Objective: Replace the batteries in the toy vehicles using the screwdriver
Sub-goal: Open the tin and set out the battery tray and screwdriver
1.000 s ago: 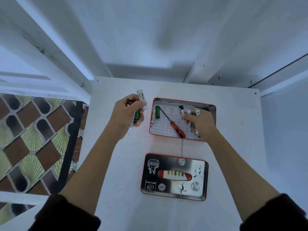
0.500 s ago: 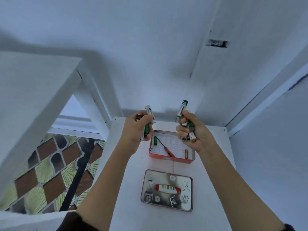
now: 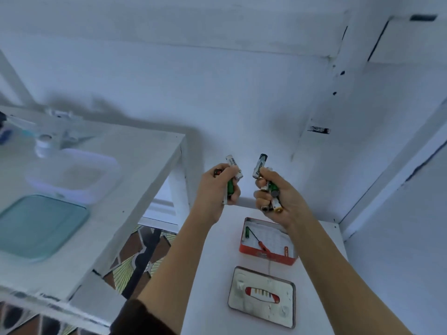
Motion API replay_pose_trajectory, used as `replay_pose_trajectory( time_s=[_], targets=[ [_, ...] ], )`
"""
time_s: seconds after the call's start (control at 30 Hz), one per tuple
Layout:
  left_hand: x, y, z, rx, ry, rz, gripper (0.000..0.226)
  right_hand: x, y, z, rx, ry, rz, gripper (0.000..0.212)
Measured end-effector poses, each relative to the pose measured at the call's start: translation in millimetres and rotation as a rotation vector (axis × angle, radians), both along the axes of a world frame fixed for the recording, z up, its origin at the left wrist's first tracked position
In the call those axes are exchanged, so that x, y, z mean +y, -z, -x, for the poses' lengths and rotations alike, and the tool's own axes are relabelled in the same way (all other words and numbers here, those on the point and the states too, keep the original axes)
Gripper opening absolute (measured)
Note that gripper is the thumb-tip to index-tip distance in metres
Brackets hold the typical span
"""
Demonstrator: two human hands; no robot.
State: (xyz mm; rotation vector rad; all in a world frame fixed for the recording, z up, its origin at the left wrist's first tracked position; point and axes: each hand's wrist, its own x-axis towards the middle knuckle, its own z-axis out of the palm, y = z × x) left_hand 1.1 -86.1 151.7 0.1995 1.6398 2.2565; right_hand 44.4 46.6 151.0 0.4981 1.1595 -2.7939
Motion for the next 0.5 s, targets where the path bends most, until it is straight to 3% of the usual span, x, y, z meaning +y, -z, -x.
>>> replay_pose_trajectory(
  time_s=[0.23,0.5],
  targets=[
    [-72.0,-29.3,31.8,0.044,0.043,-0.018,0.027,-89.4,-20.9,11.4,-0.032,-0.001,-0.042,0.013],
    [-224.7,-52.1,89.5,0.171,0.131,0.048,0.023,-231.6,-31.6,46.0,0.009,0.033,-0.052,0.015]
  ],
)
